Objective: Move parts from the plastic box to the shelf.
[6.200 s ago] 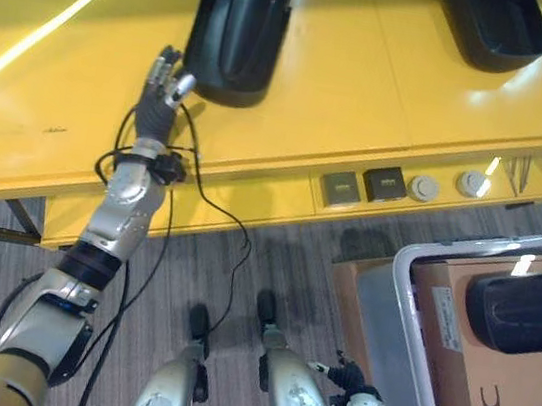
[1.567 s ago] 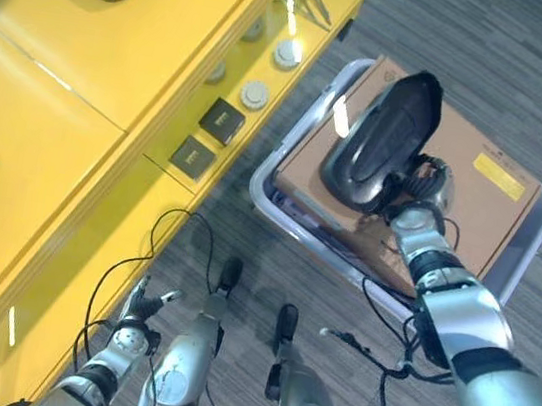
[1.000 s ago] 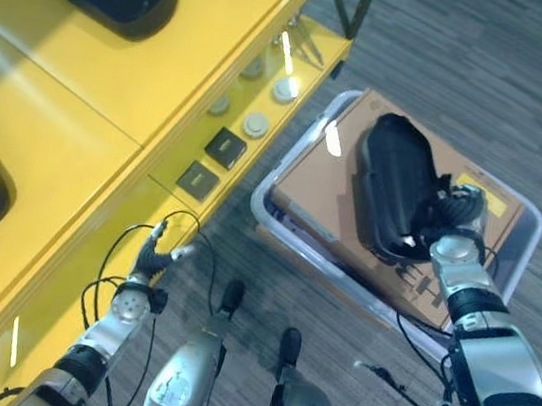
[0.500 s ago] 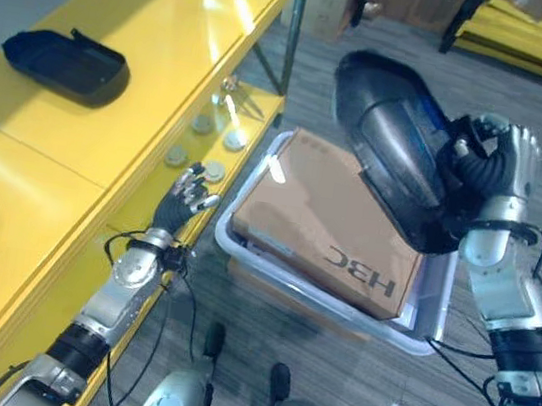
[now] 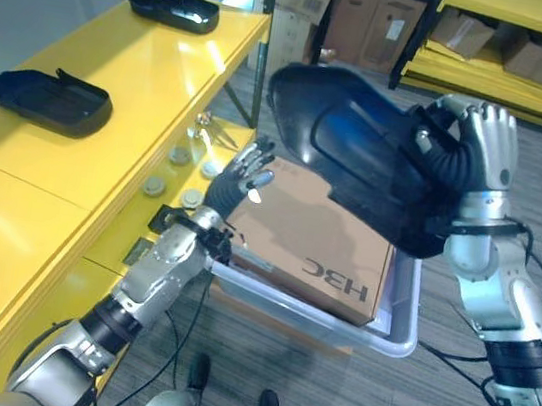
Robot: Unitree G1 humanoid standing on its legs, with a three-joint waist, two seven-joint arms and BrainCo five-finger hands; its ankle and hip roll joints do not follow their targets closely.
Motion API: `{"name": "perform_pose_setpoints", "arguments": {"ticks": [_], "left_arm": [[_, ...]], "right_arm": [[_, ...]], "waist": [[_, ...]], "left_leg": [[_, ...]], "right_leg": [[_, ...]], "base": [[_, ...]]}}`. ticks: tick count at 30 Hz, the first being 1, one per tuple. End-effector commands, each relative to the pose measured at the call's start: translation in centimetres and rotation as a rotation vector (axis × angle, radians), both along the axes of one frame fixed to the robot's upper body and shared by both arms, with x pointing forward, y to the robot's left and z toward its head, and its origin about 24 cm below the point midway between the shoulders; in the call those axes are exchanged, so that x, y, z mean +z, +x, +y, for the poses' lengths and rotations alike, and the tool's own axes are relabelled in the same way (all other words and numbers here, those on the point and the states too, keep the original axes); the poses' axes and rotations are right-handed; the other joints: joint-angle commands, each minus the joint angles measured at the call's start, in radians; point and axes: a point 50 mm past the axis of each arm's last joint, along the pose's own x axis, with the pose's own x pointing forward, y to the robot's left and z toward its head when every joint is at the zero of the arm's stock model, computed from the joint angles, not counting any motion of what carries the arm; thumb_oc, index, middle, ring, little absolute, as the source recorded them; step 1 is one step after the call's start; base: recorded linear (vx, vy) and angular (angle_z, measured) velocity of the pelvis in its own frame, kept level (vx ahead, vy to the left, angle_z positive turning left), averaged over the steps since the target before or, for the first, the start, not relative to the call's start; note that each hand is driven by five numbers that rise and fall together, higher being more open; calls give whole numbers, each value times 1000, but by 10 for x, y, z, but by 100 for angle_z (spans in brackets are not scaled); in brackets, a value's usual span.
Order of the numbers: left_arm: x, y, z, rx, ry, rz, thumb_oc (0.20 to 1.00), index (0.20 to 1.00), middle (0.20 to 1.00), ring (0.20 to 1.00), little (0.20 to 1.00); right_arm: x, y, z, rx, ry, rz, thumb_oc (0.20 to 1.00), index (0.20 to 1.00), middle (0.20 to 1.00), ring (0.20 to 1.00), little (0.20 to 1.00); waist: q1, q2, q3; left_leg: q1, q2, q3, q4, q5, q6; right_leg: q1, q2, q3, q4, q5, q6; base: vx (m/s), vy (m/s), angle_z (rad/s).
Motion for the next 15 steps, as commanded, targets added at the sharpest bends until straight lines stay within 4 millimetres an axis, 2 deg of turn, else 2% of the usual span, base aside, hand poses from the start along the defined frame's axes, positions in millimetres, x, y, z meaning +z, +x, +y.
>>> {"name": "perform_pose_setpoints", "arguments": {"ticks": [1, 4, 10, 13, 15], "left_arm": [[4, 4, -14, -69, -60, 17, 1000, 1000, 1000, 1000, 1000], [5, 2, -22, -118, -92, 46, 1000, 1000, 1000, 1000, 1000], [20, 3, -34, -193, -65, 4, 1000, 1000, 1000, 1000, 1000], [10, 7, -29, -145, -25, 28, 1000, 1000, 1000, 1000, 1000], [13, 6, -32, -175, -49, 31, 1000, 1000, 1000, 1000, 1000]], "right_arm": [[15, -4, 15, 71, -57, -73, 200, 200, 200, 200, 200], [14, -3, 26, 107, -84, -72, 200, 200, 200, 200, 200], [6, 2, 56, 209, -179, -18, 200, 200, 200, 200, 200], [-4, 3, 61, 225, -180, 35, 200, 200, 200, 200, 200], [-3, -1, 67, 263, -183, 33, 200, 200, 200, 200, 200]], "waist": [[33, -12, -95], [32, -11, -94], [39, -10, -92], [41, -12, -88], [40, -12, -87]], "left_leg": [[50, 98, 47, 11, -121, -80], [51, 97, 44, 11, -120, -79], [48, 93, 39, 12, -116, -78], [46, 92, 38, 13, -114, -79], [47, 92, 37, 13, -113, -79]], "right_leg": [[-36, -42, -19, 34, -62, 48], [-33, -43, -21, 32, -60, 48], [-30, -46, -30, 32, -58, 50], [-31, -47, -32, 34, -57, 48], [-31, -47, -31, 34, -58, 48]], "base": [[0, 0, 0], [0, 0, 0], [0, 0, 0], [0, 0, 0], [3, 1, 2]]}}
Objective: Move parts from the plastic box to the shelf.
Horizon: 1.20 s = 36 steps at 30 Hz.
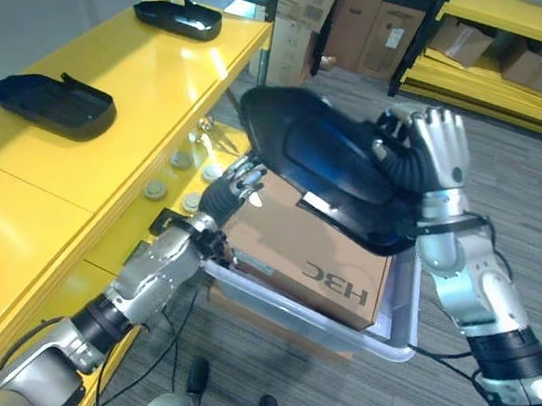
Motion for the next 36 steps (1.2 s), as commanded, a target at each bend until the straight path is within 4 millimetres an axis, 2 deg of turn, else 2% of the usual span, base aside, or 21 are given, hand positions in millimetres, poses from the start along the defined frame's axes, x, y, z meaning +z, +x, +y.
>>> {"name": "perform_pose_setpoints", "arguments": {"ticks": [1, 14, 27, 28, 29, 30, 36], "left_arm": [[42, 2, -49, -193, -95, -155, 1000, 1000, 1000, 1000, 1000], [28, 10, -55, -70, -58, -76, 1000, 1000, 1000, 1000, 1000], [19, 20, -55, 71, -2, -48, 1000, 1000, 1000, 1000, 1000], [23, 20, -56, 74, -25, -52, 495, 495, 495, 495, 495], [24, 20, -56, 78, -39, -53, 263, 263, 263, 263, 263], [28, 20, -56, 86, -60, -67, 200, 200, 200, 200, 200], [48, 17, -49, 126, -190, -152, 200, 200, 200, 200, 200]], "right_arm": [[14, -13, 40, 211, -82, -68, 200, 200, 200, 200, 200], [14, -27, 79, 400, -94, -70, 200, 200, 200, 200, 200], [15, -32, 97, 478, -35, -88, 200, 200, 200, 200, 200], [16, -33, 99, 496, -7, -86, 200, 200, 200, 200, 200], [16, -34, 100, 500, 2, -83, 200, 200, 200, 200, 200], [15, -33, 99, 500, 14, -79, 200, 200, 200, 200, 200], [1, -32, 98, 510, 123, -11, 200, 200, 200, 200, 200]], "waist": [[36, -13, -85], [41, -14, -82], [40, -15, -76], [38, -16, -75], [38, -17, -75], [37, -18, -74], [32, -27, -74]], "left_leg": [[43, 93, 41, 13, -120, -68], [43, 93, 34, 20, -121, -67], [40, 94, 34, 23, -120, -66], [39, 95, 36, 24, -119, -67], [39, 95, 36, 23, -119, -67], [39, 95, 36, 24, -119, -67], [42, 98, 42, 23, -123, -69]], "right_leg": [[-36, -48, -27, 35, -58, 47], [-33, -48, -37, 38, -60, 44], [-37, -46, -36, 42, -63, 40], [-37, -46, -37, 43, -63, 40], [-37, -46, -36, 43, -64, 40], [-38, -46, -36, 43, -64, 39], [-41, -44, -29, 45, -69, 39]], "base": [[7, -1, 4], [0, 0, 0], [0, 0, 0], [0, 0, 0], [0, 0, 0], [0, 0, 0], [0, 0, 0]]}}
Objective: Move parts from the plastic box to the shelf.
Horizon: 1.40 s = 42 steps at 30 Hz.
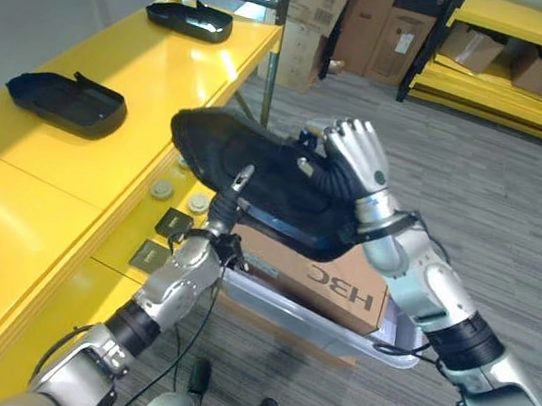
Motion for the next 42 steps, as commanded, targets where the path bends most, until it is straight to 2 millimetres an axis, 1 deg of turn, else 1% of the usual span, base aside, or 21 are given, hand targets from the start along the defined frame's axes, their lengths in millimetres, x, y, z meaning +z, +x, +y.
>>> {"name": "perform_pose_setpoints", "arguments": {"ticks": [1, 4, 8, 9, 10, 11, 12, 18, 20, 21, 24, 25, 27, 28, 29, 30, 32, 34, 38, 40, 42], "left_arm": [[58, 10, -29, -56, -98, -251, 200, 200, 200, 200, 200], [72, 5, -18, -30, -199, -318, 200, 200, 200, 200, 200], [77, 3, -13, -12, -216, -351, 200, 200, 200, 200, 200], [82, 1, -4, 26, -202, -394, 200, 200, 200, 200, 200], [84, -1, -1, 31, -183, -420, 200, 200, 200, 200, 200], [84, -1, -1, 31, -183, -420, 200, 200, 200, 200, 200], [81, -4, 13, 75, -83, -468, 200, 200, 200, 200, 200], [74, -12, 46, 209, 145, -535, 200, 200, 200, 200, 200], [77, -18, 73, 326, 418, -631, 200, 200, 200, 200, 200], [77, -18, 73, 326, 418, -631, 200, 200, 200, 200, 200], [80, -27, 105, 460, 656, -694, 200, 200, 200, 200, 200], [80, -27, 105, 460, 656, -694, 200, 200, 200, 200, 200], [84, -36, 120, 518, 703, -728, 200, 200, 200, 200, 200], [87, -41, 123, 519, 679, -734, 200, 200, 200, 200, 200], [91, -50, 128, 533, 622, -755, 200, 200, 200, 200, 200], [91, -50, 128, 533, 622, -755, 200, 200, 200, 200, 200], [96, -61, 132, 523, 538, -776, 200, 200, 200, 200, 200], [100, -67, 135, 518, 492, -787, 200, 200, 200, 200, 200], [106, -71, 137, 513, 442, -809, 200, 200, 200, 200, 200], [110, -74, 139, 524, 438, -832, 200, 200, 200, 200, 200], [113, -76, 138, 521, 419, -846, 200, 200, 200, 200, 200]], "right_arm": [[7, -27, 36, 269, 142, -23, 200, 200, 200, 200, 200], [-9, -29, 30, 284, 266, 86, 200, 200, 200, 200, 200], [-17, -30, 28, 314, 332, 178, 200, 200, 200, 200, 200], [-29, -29, 25, 352, 396, 324, 200, 200, 200, 200, 200], [-32, -30, 22, 372, 432, 367, 655, 655, 655, 655, 655], [-32, -30, 22, 372, 432, 367, 1000, 1000, 1000, 1000, 1000], [-41, -31, 9, 411, 538, 495, 1000, 1000, 1000, 1000, 1000], [-53, -40, -24, 388, 723, 572, 1000, 1000, 1000, 1000, 1000], [-69, -49, -55, 311, 867, 609, 1000, 1000, 1000, 1000, 1000], [-69, -49, -55, 311, 867, 609, 1000, 1000, 1000, 1000, 1000], [-107, -65, -97, 68, 915, 692, 1000, 1000, 1000, 1000, 1000], [-107, -65, -97, 68, 915, 692, 1000, 1000, 1000, 1000, 1000], [-171, -80, -127, -230, 951, 870, 1000, 1000, 1000, 1000, 1000], [-185, -86, -132, -295, 942, 920, 1000, 1000, 1000, 1000, 1000], [-224, -102, -140, -440, 937, 1064, 1000, 1000, 1000, 1000, 1000], [-224, -102, -140, -440, 937, 1064, 1000, 1000, 1000, 1000, 1000], [-282, -132, -141, -653, 909, 1307, 1000, 1000, 1000, 1000, 1000], [-314, -151, -131, -740, 939, 1472, 1000, 1000, 1000, 1000, 1000], [-333, -161, -116, -748, 919, 1622, 1000, 1000, 1000, 1000, 1000], [-342, -170, -110, -762, 891, 1698, 1000, 1000, 1000, 1000, 1000], [-348, -177, -112, -816, 910, 1726, 1000, 1000, 1000, 1000, 1000]], "waist": [[16, -26, -74], [10, -30, -76], [9, -31, -77], [10, -34, -77], [11, -35, -78], [11, -35, -78], [11, -37, -77], [10, -38, -81], [2, -37, -83], [2, -37, -83], [-8, -36, -89], [-8, -36, -89], [-9, -37, -87], [-7, -38, -89], [-3, -39, -87], [-3, -39, -87], [14, -39, -77], [37, -33, -59], [67, -25, -26], [108, -5, 22], [115, 4, 38]], "left_leg": [[40, 104, 45, 22, -124, -69], [45, 105, 50, 21, -126, -69], [47, 105, 52, 20, -126, -69], [48, 105, 53, 19, -126, -69], [49, 106, 53, 19, -126, -69], [49, 106, 53, 19, -126, -69], [54, 108, 56, 19, -128, -70], [61, 110, 63, 20, -132, -71], [62, 112, 65, 20, -131, -74], [62, 112, 65, 20, -131, -74], [64, 113, 69, 19, -132, -76], [64, 113, 69, 19, -132, -76], [69, 113, 69, 21, -134, -77], [63, 113, 68, 23, -133, -77], [60, 114, 66, 30, -134, -77], [59, 114, 66, 30, -134, -77], [54, 122, 53, 34, -127, -87], [42, 136, 25, 38, -107, -106], [16, 148, -16, 48, -86, -128], [-37, 141, -91, 47, -29, -154], [-70, 131, -118, 54, -9, -165]], "right_leg": [[-44, -39, -23, 45, -67, 36], [-43, -37, -13, 48, -70, 33], [-42, -36, -12, 50, -71, 32], [-43, -35, -10, 52, -73, 30], [-43, -34, -9, 52, -73, 29], [-43, -34, -9, 53, -73, 29], [-42, -34, -7, 53, -73, 28], [-39, -33, -6, 54, -74, 28], [-40, -32, -6, 56, -74, 28], [-40, -32, -6, 56, -74, 28], [-41, -32, -6, 60, -74, 31], [-41, -32, -6, 60, -74, 31], [-39, -34, -6, 65, -75, 32], [-44, -34, -7, 66, -73, 32], [-47, -35, -11, 75, -74, 31], [-47, -35, -11, 75, -75, 31], [-45, -26, -21, 80, -79, 25], [-39, -6, -44, 76, -85, 12], [-31, 14, -78, 72, -99, -4], [-42, 35, -131, 78, -105, -27], [-49, 33, -172, 78, -106, -34]], "base": [[0, 0, 0], [0, 0, 0], [4, -2, -2], [0, 0, 0], [0, 0, 0], [0, 0, 0], [0, 0, 0], [0, 0, 0], [0, 0, 0], [0, 0, 0], [0, 0, 0], [0, 0, 0], [0, 0, 0], [-31, -16, -1], [-25, -17, 4], [-28, -29, 6], [-49, -96, 3], [-69, -141, 7], [-84, -145, 29], [-187, -165, 68], [-162, -105, 79]]}}
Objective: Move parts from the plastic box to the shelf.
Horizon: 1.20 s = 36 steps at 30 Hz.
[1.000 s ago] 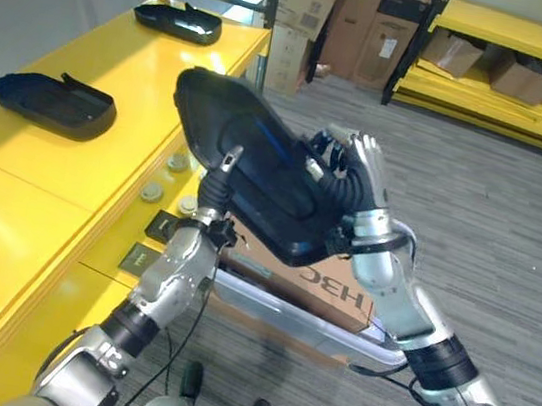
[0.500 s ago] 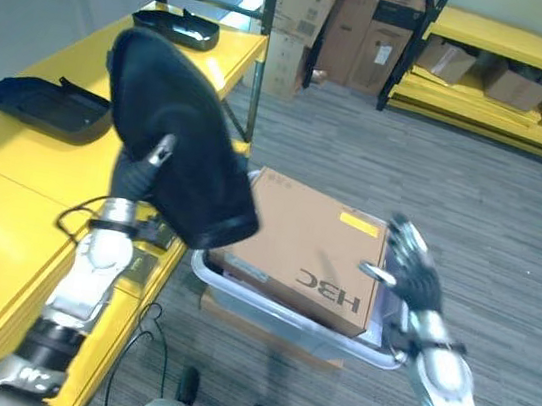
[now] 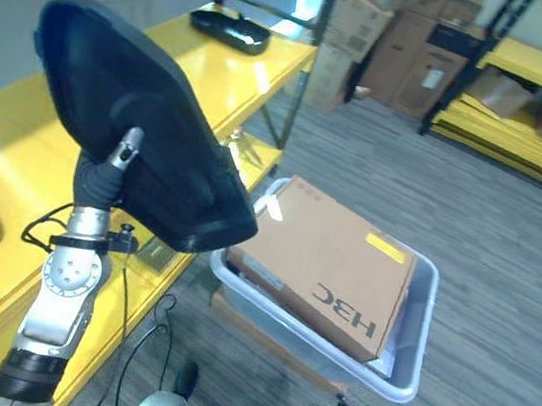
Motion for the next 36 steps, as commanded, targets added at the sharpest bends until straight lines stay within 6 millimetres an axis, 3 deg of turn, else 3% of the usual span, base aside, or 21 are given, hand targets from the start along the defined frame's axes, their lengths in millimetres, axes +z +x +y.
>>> {"name": "perform_pose_setpoints", "arguments": {"ticks": [1, 2, 3, 4, 5, 6, 9, 10, 13, 15, 16, 18, 20, 21, 22, 23, 24, 25, 32, 35, 36], "left_arm": [[46, -15, 2, -33, -51, -276, 200, 200, 200, 200, 200], [48, -16, 2, -37, -53, -283, 200, 200, 200, 200, 200], [49, -16, 2, -38, -42, -284, 200, 200, 200, 200, 200], [49, -17, 1, -57, -10, -279, 200, 200, 200, 200, 200], [49, -17, 1, -58, -9, -279, 200, 200, 200, 200, 200], [50, -18, 0, -68, 9, -277, 200, 200, 200, 200, 200], [54, -19, -1, -98, 18, -297, 200, 200, 200, 200, 200], [54, -19, -1, -98, 18, -297, 200, 200, 200, 200, 200], [58, -17, -4, -114, 77, -294, 200, 200, 200, 200, 200], [63, -16, -9, -128, 110, -317, 200, 200, 200, 200, 200], [68, -17, -12, -147, 124, -335, 200, 200, 200, 200, 200], [69, -18, -15, -175, 129, -338, 200, 200, 200, 200, 200], [70, -17, -18, -189, 140, -339, 200, 200, 200, 200, 200], [71, -16, -24, -219, 153, -345, 200, 200, 200, 200, 200], [71, -15, -27, -245, 147, -345, 200, 200, 200, 200, 200], [71, -14, -30, -278, 142, -342, 200, 200, 200, 200, 200], [71, -14, -30, -278, 142, -342, 200, 200, 200, 200, 200], [71, -11, -39, -333, 142, -336, 200, 200, 200, 200, 200], [68, -16, -36, -306, 82, -341, 200, 200, 200, 200, 200], [68, -16, -34, -288, 64, -344, 200, 200, 200, 200, 200], [69, -13, -38, -292, 97, -341, 200, 200, 200, 200, 200]], "right_arm": [[1, 13, -11, -57, -18, 0, 1000, 1000, 1000, 1000, 1000], [0, 14, -14, -68, -32, 16, 1000, 1000, 1000, 1000, 1000], [-1, 15, -17, -74, -51, 30, 1000, 1000, 1000, 1000, 1000], [-5, 9, -22, -79, -85, 93, 1000, 1000, 1000, 1000, 1000], [-5, 9, -22, -79, -84, 92, 1000, 1000, 1000, 1000, 1000], [-6, 2, -26, -118, -98, 119, 1000, 1000, 1000, 1000, 1000], [-8, -6, -30, -179, -99, 147, 1000, 1000, 1000, 1000, 1000], [-8, -6, -30, -179, -99, 147, 1000, 1000, 1000, 1000, 1000], [-9, -14, -36, -178, -132, 193, 1000, 1000, 1000, 1000, 1000], [-6, -6, -38, -169, -151, 173, 1000, 1000, 1000, 1000, 1000], [-4, 2, -39, -129, -168, 168, 1000, 1000, 1000, 1000, 1000], [-1, 16, -37, -100, -173, 133, 1000, 1000, 1000, 1000, 1000], [0, 23, -33, -98, -163, 110, 1000, 1000, 1000, 1000, 1000], [1, 31, -25, -89, -141, 78, 1000, 1000, 1000, 1000, 1000], [0, 31, -21, -81, -127, 75, 1000, 1000, 1000, 1000, 1000], [-1, 30, -19, -75, -119, 76, 1000, 1000, 1000, 1000, 1000], [-1, 30, -19, -75, -119, 76, 1000, 1000, 1000, 1000, 1000], [-3, 27, -11, -34, -108, 74, 1000, 1000, 1000, 1000, 1000], [-10, 11, -2, -32, -84, 127, 1000, 1000, 1000, 1000, 1000], [-9, 14, -6, -28, -107, 120, 1000, 1000, 1000, 1000, 1000], [-7, 12, -18, -68, -143, 127, 1000, 1000, 1000, 1000, 1000]], "waist": [[26, 34, 45], [23, 35, 51], [14, 30, 53], [7, 14, 39], [6, 14, 36], [0, 4, 32], [-17, -4, 18], [-17, -4, 18], [-23, 28, -20], [-24, 35, -13], [-25, 39, -1], [-25, 37, 20], [-33, 36, 24], [-71, 33, 20], [-83, 30, 14], [-89, 28, 11], [-89, 28, 9], [-93, 27, 5], [-59, 31, -16], [-54, 42, -4], [-53, 47, 11]], "left_leg": [[-67, 114, 10, 69, -28, -94], [-90, 109, 40, 95, -32, -83], [-105, 116, 126, 140, -53, -65], [-100, 143, 265, 221, -122, -45], [-106, 142, 264, 222, -120, -43], [-82, 146, 318, 281, -185, -38], [-34, 142, 363, 327, -275, -26], [-34, 142, 363, 327, -275, -26], [64, 115, 353, 163, -288, -15], [68, 95, 334, 149, -287, 4], [84, 67, 326, 149, -311, 38], [83, 37, 335, 165, -311, 70], [81, 30, 321, 174, -310, 75], [85, 16, 257, 167, -297, 81], [89, 6, 225, 158, -289, 81], [87, -7, 187, 152, -281, 83], [84, -6, 187, 151, -277, 82], [69, -28, 109, 136, -260, 80], [56, -52, 11, 99, -219, 67], [31, -63, 2, 108, -207, 60], [-6, -41, 44, 119, -203, 43]], "right_leg": [[-98, -29, -73, 81, -74, -9], [-107, -42, -103, 82, -68, -7], [-119, -59, -130, 87, -64, -8], [-130, -86, -175, 86, -66, -7], [-135, -86, -176, 84, -62, -7], [-127, -112, -210, 77, -53, -8], [-119, -138, -270, 86, -58, -13], [-118, -138, -270, 86, -58, -13], [-111, -145, -314, 132, -75, 10], [-142, -172, -317, 208, -81, 19], [-183, -224, -305, 332, -80, 34], [-205, -274, -293, 384, -39, 51], [-221, -265, -241, 398, -38, 55], [-262, -144, -25, 379, -61, 60], [-275, -82, 88, 356, -71, 62], [-279, -35, 181, 336, -77, 51], [-282, -34, 182, 332, -72, 51], [-281, 13, 277, 300, -72, 28], [-216, 7, 216, 166, -54, 9], [-227, 0, 186, 176, -54, 9], [-246, -29, 117, 194, -65, 8]], "base": [[-190, -55, 96], [-204, -17, 125], [-227, -58, 208], [-168, -56, 205], [-132, -69, 175], [-51, -14, 93], [-53, 5, 95], [-7, 98, 95], [116, 173, 69], [9, 252, 59], [-54, 309, 79], [-66, 284, 48], [6, 61, 24], [70, 15, 38], [96, 14, 65], [70, 10, 93], [59, -41, 157], [58, -74, 153], [61, -105, 112], [-71, -6, 31], [-64, 39, 48]]}}
